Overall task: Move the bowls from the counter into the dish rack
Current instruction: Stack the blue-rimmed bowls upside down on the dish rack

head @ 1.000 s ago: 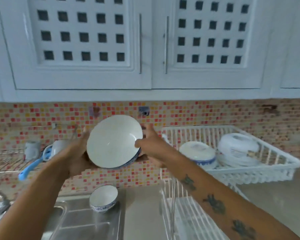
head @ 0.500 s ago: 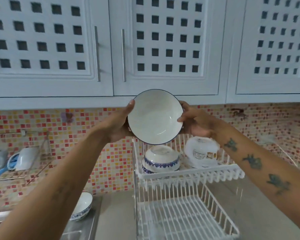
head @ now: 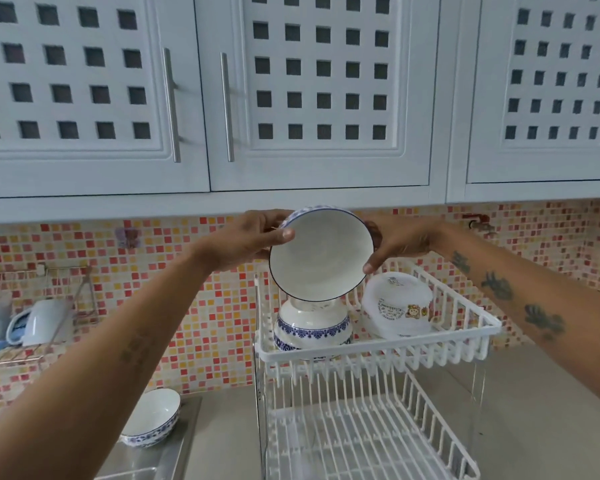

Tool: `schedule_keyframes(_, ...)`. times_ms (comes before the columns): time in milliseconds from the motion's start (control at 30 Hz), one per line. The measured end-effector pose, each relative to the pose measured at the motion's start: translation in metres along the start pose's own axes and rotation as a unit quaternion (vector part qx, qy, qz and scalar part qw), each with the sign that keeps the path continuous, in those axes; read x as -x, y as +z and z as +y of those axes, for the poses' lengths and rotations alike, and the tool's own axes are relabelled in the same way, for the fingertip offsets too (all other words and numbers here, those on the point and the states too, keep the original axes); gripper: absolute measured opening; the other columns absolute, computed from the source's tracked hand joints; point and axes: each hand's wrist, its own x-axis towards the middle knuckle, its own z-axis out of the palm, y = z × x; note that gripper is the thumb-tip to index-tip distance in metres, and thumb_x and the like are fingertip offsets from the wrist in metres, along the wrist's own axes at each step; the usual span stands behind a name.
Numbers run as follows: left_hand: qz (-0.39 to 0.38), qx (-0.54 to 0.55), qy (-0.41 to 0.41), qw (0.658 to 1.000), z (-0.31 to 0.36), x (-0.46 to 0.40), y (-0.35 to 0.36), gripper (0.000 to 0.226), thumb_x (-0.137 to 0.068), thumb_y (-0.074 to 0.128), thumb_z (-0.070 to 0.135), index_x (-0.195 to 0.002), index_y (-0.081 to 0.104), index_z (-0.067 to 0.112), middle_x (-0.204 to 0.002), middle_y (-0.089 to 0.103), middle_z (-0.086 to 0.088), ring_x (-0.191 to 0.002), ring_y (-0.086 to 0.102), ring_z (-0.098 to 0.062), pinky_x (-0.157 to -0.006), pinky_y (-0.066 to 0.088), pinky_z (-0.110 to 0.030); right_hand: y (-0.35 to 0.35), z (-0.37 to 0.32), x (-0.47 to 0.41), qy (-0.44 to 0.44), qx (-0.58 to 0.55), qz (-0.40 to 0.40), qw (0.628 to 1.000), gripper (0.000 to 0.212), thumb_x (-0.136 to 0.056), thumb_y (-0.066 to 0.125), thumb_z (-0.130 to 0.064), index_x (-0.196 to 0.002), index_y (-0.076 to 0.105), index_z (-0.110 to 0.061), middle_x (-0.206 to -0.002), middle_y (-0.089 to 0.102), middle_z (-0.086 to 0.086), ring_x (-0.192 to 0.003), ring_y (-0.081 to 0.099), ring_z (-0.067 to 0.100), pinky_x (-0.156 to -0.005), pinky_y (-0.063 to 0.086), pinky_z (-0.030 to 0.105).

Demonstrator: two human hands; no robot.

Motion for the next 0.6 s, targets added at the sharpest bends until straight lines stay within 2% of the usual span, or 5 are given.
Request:
schedule_keyframes(67,0.005,-0.063,0.015,0.998,0.001,-0.003,0.002,0.08,-0.067,0.07,0.057,-0.134,0.051,0.019,-0.125,0.063,-0.014,-0.115,0.063,-0.025,-0.094,0.055,-0.039,-0.001,0.005,-0.004,-0.003,0.043,0.031,0.999,0.09,-0.067,0.069,0.026,-0.138,0.037,-0.02,-0.123,0.056,-0.004,-0.11,0.061,0.008,-0.074,0.055,0.015)
schedule_keyframes(200,0.022,-0.191,0.041,0.981,0.003,-0.013,0.01,0.064,-0.077,0.074,0.031,-0.134,0.048,0.02,-0.12,0.06,-0.001,-0.112,0.059,-0.013,-0.085,0.055,-0.014,-0.002,0.022,-0.015,-0.001,0.189,0.09,0.978,0.106,-0.06,0.082,0.0,-0.147,0.026,-0.024,-0.14,0.046,-0.001,-0.13,0.046,0.021,-0.102,0.047,0.036)
schedule_keyframes(367,0.04,-0.325,0.039,0.944,-0.013,-0.017,0.019,0.096,-0.063,0.086,0.033,-0.14,0.034,0.011,-0.132,0.04,-0.006,-0.124,0.043,-0.02,-0.106,0.044,-0.034,0.022,0.04,-0.023,-0.049,0.266,0.201,0.941,0.083,-0.077,0.073,-0.004,-0.14,0.021,-0.018,-0.121,0.044,-0.005,-0.109,0.052,0.016,-0.079,0.046,0.023)
schedule_keyframes(500,0.038,-0.424,0.059,0.903,-0.033,-0.017,0.027,0.107,-0.054,0.09,0.039,-0.139,0.03,0.012,-0.13,0.033,-0.002,-0.117,0.035,-0.012,-0.107,0.035,-0.024,0.035,0.063,-0.032,-0.133,0.331,0.245,0.901,0.065,-0.085,0.062,-0.002,-0.136,0.024,-0.012,-0.115,0.04,0.001,-0.097,0.052,0.018,-0.074,0.049,0.031)
schedule_keyframes(600,0.04,-0.456,0.069,0.886,-0.045,-0.012,0.034,0.107,-0.055,0.09,0.035,-0.139,0.029,0.011,-0.134,0.03,-0.002,-0.115,0.03,-0.008,-0.108,0.03,-0.019,0.041,0.076,-0.036,-0.155,0.387,0.236,0.878,0.077,-0.079,0.062,0.008,-0.134,0.019,-0.025,-0.126,0.034,0.004,-0.094,0.055,0.025,-0.064,0.055,0.041)
